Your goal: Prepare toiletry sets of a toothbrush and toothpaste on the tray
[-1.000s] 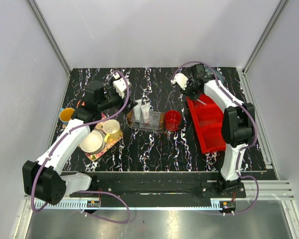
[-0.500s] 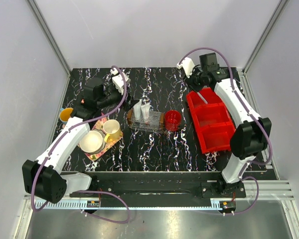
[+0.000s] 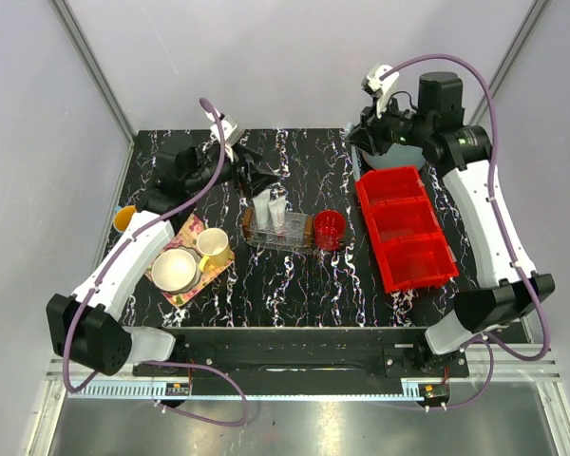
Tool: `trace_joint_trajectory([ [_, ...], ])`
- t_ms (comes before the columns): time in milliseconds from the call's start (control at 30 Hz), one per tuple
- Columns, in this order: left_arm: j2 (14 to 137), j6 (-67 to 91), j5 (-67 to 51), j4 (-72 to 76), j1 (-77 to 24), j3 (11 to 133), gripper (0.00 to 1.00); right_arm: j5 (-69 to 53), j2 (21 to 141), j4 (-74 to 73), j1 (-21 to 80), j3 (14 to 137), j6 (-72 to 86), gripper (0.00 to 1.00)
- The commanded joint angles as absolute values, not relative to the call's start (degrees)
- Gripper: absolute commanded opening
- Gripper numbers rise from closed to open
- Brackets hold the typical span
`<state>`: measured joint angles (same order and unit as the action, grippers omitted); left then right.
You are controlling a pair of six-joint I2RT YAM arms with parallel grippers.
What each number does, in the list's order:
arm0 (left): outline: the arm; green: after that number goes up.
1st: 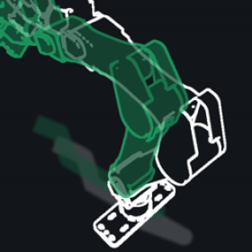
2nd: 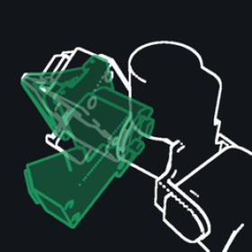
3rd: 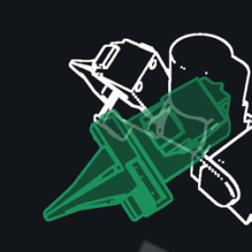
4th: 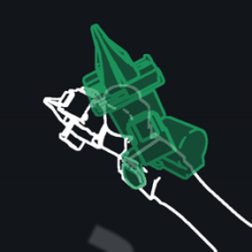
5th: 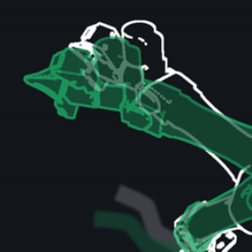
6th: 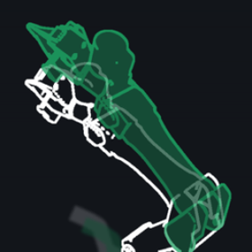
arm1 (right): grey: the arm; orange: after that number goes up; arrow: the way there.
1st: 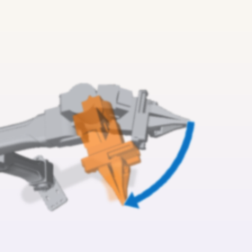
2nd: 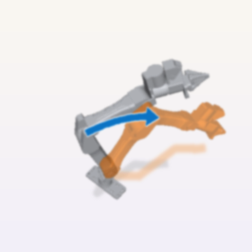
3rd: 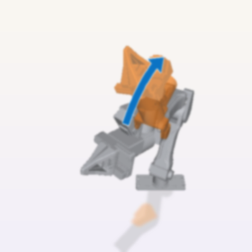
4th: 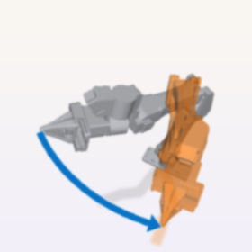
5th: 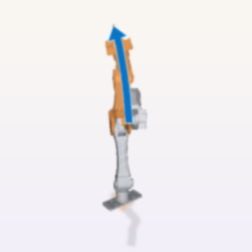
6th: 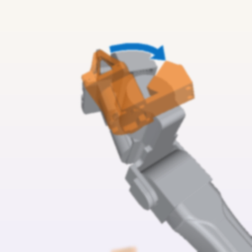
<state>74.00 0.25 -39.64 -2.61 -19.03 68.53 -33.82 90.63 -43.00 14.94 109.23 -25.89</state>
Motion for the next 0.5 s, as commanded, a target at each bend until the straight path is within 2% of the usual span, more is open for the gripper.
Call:
trace_joint_trajectory([
  [0, 75.5, 10.44, -47.45, 6.67, -19.94, 72.86, 0.78, -48.4, 86.49, -39.39, 14.85, 109.87, -16.53, 0.26],
  [200, 78.22, 10.55, -47.73, 5.98, -24.68, 78.38, 0.78, -56.76, 84.73, -34.21, 15.12, 107.5, -9.33, 0.25],
  [467, 82.18, 12.74, -48.87, 5.89, -28.12, 83.41, 0.78, -61.08, 83.15, -28.48, 16.52, 102.05, -4.05, 0.25],
])
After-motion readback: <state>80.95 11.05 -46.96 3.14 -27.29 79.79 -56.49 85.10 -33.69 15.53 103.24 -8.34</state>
